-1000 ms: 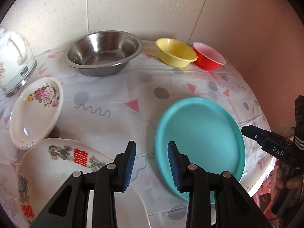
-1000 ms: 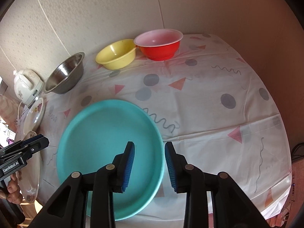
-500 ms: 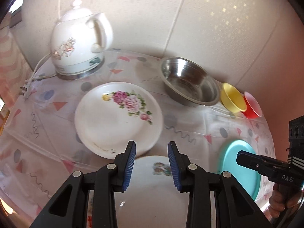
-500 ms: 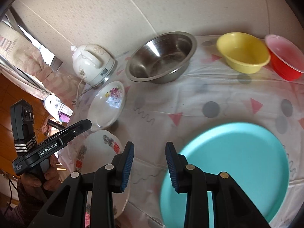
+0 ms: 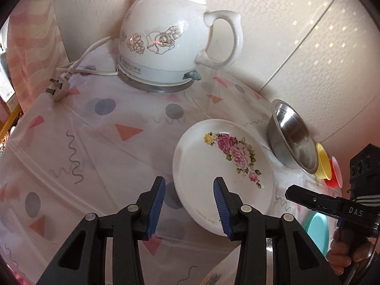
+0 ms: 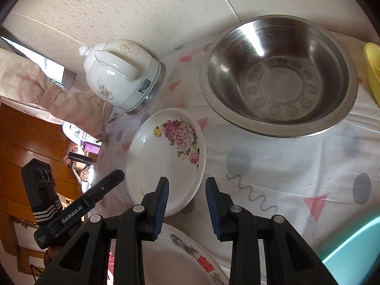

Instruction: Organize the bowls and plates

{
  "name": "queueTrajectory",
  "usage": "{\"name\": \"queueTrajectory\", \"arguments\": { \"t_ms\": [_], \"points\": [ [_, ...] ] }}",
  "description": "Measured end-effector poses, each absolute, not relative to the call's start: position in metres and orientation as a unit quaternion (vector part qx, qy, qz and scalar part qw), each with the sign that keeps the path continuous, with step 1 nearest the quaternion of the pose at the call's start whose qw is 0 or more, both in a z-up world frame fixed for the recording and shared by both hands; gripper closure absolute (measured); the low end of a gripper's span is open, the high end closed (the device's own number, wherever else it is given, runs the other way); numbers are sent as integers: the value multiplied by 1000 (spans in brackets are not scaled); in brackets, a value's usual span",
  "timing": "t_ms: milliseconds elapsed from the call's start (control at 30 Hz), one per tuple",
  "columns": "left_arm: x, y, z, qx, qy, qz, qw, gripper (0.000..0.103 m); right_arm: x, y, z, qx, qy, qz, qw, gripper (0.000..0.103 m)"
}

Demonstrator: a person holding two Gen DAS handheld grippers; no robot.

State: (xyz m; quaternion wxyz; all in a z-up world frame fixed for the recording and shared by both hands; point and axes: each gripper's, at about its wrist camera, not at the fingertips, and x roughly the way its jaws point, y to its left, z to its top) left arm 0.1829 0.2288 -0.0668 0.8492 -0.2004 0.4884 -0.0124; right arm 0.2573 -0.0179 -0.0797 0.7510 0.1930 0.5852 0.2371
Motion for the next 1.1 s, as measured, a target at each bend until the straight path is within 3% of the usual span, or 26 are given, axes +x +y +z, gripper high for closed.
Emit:
{"name": "queueTrajectory", "arguments": {
  "t_ms": [167,233,433,767,1100],
  "points": [
    [193,232,-77,-212,494,-24,843,64,265,-7,-93,181,601,227,745,77],
    [197,230,-81,-208,497,-26,842,74,267,-4,-96,173,603,223,746,79],
    [211,227,-93,-185,507,-15,842,75,271,-1,-112,175,619,219,734,85],
    [217,219,-91,-156,501,-19,851,82,275,3,-107,156,612,212,746,84],
    [201,213,-76,-156,476,-38,865,82,267,-9,-89,172,591,226,755,84]
  ]
}}
